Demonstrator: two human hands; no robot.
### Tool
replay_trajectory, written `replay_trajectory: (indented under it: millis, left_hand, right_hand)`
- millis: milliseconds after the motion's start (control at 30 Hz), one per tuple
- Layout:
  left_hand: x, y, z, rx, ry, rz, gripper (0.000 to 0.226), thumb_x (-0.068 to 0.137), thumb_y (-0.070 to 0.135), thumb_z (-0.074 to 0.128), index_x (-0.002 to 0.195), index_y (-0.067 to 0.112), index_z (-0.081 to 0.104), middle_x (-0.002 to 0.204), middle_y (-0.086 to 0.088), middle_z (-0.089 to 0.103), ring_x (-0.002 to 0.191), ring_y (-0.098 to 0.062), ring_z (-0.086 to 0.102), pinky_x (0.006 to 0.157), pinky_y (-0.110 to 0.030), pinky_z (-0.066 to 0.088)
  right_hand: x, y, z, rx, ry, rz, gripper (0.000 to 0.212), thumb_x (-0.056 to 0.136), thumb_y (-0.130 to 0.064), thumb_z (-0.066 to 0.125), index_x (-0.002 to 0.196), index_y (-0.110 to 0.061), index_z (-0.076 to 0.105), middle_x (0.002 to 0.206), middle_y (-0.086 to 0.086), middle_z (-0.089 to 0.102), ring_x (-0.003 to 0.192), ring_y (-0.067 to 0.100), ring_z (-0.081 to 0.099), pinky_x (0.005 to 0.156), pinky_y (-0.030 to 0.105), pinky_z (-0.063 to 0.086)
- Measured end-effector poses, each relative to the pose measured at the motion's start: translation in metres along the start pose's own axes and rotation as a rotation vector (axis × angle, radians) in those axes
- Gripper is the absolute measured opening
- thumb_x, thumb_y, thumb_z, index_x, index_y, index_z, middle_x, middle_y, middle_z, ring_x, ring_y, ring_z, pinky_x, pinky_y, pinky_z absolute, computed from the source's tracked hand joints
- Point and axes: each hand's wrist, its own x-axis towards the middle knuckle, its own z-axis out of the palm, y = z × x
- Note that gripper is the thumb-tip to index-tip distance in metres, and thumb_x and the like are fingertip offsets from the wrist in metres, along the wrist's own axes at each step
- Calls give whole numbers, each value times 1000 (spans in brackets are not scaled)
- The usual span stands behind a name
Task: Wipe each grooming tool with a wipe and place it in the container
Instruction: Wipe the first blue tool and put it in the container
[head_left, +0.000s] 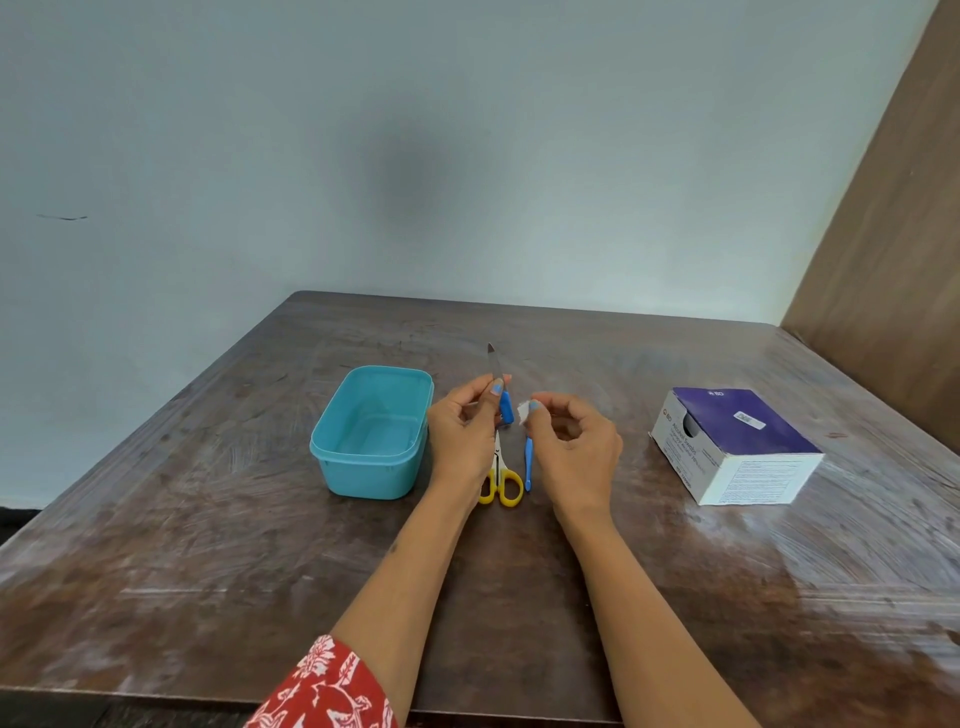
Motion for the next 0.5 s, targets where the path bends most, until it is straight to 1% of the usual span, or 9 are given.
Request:
replay_trajectory:
  millis: [100, 233, 333, 400, 500]
  left_hand:
    - [0, -1, 0, -1, -4, -2, 24, 89, 10, 57, 111, 6, 65, 97, 1, 65, 82, -3, 62, 69, -10, 53]
    - [-1, 0, 0, -18, 3, -8, 24, 89, 8, 57, 111, 4, 64, 96, 1, 65, 80, -2, 61, 70, -11, 53]
    - [0, 0, 0, -9, 9, -21, 25, 87, 8, 59, 111, 5, 64, 96, 0, 65, 80, -4, 62, 72, -14, 53]
    - [-1, -1, 0, 19, -14, -12, 23, 86, 8, 61, 109, 6, 65, 96, -2, 66, 82, -6, 63, 75, -18, 55]
    - [-2, -1, -1, 81, -50, 24, 22, 85, 6, 62, 107, 7, 67, 99, -6, 67, 87, -10, 64, 78, -22, 56]
  right_hand:
    - [1, 0, 0, -3, -1, 1, 8, 81, -12, 68, 88, -16, 71, 74, -12, 67, 70, 0, 65, 64, 12, 53]
    - [3, 3, 0, -34, 10, 15, 14, 80, -7, 68, 91, -16, 70, 75, -14, 65, 71, -2, 63, 64, 8, 50]
    - [3, 4, 0, -65, 50, -3, 22, 80, -3, 66, 95, -18, 68, 76, -11, 66, 75, -6, 64, 69, 8, 50]
    - [3, 4, -1, -71, 59, -15, 23, 80, -3, 66, 98, -18, 67, 77, -9, 67, 75, -10, 63, 70, 7, 50]
    - [0, 0, -1, -85, -1, -56, 25, 81, -9, 69, 104, -17, 64, 75, -11, 66, 74, -11, 63, 68, 4, 47]
